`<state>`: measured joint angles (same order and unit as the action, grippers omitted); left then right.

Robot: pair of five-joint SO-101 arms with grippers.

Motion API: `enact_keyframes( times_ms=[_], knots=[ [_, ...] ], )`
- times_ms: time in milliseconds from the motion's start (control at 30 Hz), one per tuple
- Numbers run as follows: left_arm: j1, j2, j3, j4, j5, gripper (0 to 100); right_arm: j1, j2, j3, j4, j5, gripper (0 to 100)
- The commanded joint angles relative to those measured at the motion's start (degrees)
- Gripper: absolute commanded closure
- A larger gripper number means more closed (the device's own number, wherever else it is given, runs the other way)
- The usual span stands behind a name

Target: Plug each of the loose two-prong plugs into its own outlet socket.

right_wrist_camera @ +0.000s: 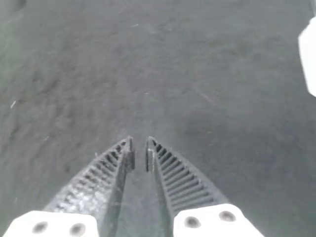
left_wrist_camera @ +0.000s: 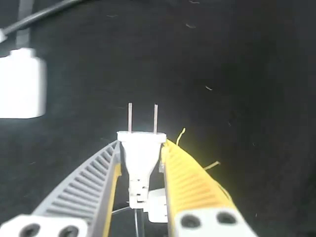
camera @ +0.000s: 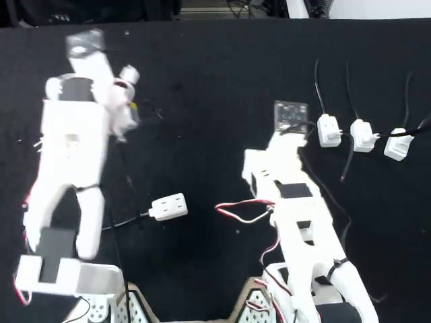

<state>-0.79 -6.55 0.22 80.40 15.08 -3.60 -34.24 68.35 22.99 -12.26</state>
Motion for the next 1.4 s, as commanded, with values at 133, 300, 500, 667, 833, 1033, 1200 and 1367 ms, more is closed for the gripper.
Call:
enact_keyframes(
  times_ms=[133,300,500,667,833,1033,1200,1367],
  knots=[
    [14.02,-10.20,27.91,-27.78,-0.62,97,5.36,-2.15,-1.98,-1.32,-3.34,96.2],
    [19.56,-10.20,38.02,-41.93,-0.26,97,5.45,-2.33,-1.98,-1.32,-3.34,96.2],
    [25.54,-10.73,43.12,-51.16,0.00,91,5.45,-2.24,-1.98,-1.32,-3.34,96.2],
    [28.79,-10.81,42.77,-47.47,0.09,74,5.36,-2.24,-1.98,-1.41,-3.34,96.2],
    [26.42,-14.24,38.81,-37.10,0.26,78,4.84,-2.15,-1.89,-1.41,-3.34,96.2],
    [14.99,-21.27,40.40,-26.99,0.09,78,-3.25,-1.98,-1.36,-0.79,-2.99,94.2],
    [9.80,-24.97,48.75,-26.46,-4.40,78,-12.66,-1.98,-0.22,-0.18,-1.58,81.9],
    [7.87,-27.16,52.79,-26.55,-4.66,78,-18.46,-1.98,0.22,-0.53,-1.93,81.5]
  ],
)
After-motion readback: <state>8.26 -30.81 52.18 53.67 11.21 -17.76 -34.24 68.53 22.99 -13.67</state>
